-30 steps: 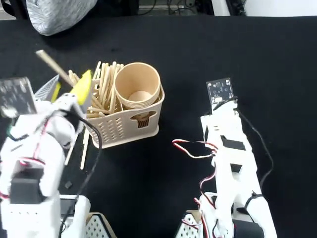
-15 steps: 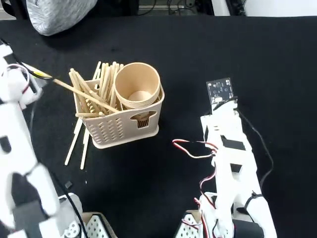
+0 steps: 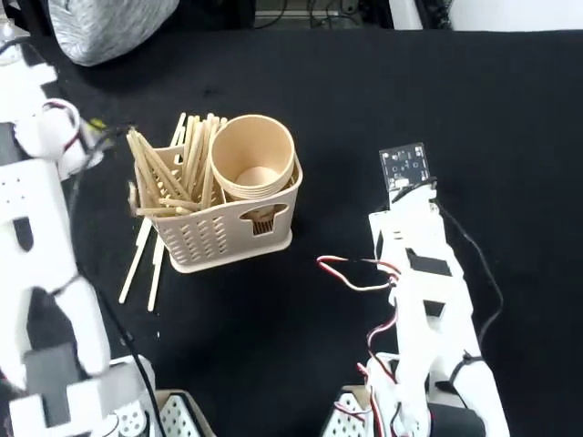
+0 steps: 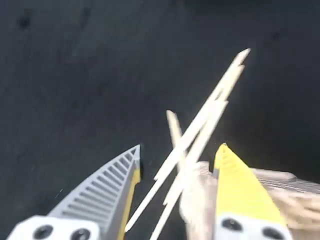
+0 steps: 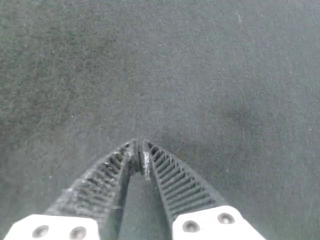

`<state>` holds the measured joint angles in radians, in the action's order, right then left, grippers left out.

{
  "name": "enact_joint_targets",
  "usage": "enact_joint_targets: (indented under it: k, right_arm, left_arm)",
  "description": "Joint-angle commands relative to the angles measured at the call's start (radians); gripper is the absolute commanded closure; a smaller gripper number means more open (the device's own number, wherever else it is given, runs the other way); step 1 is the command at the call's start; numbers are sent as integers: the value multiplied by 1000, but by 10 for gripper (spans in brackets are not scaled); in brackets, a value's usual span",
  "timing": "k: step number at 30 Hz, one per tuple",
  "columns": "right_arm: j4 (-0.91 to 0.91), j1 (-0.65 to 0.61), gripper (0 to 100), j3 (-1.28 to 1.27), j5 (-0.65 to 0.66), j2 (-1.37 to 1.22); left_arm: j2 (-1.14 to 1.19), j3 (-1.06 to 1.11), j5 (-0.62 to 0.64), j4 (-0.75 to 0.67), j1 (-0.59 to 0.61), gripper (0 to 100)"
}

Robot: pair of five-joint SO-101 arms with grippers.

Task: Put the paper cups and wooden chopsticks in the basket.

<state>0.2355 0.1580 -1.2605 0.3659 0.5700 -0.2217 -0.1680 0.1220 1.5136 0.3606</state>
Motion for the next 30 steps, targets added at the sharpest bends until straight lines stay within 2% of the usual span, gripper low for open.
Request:
enact_joint_targets:
  k: [1,5,11,14,19,27,30]
  right_arm:
    - [-17,-14,984,2,8,1]
    - [-17,-14,984,2,8,1]
    - [-17,-14,984,2,8,1]
    - [-17,-14,984,2,8,1]
    - [-17,-14,984,2,8,1]
    - [-15,-14,984,2,8,4]
    - [-15,-14,984,2,8,4]
  left_arm:
    - [-173,-105,66,3,-101,759]
    - [-233,-124,74,6,-101,759]
    - [-123,-54,-2,51,143,758]
    - [21,27,-3,37,231,758]
    - [350,116,48,-60,249,759]
    - [850,-16,58,-77,318,762]
    - [976,-104,-37,-54,335,763]
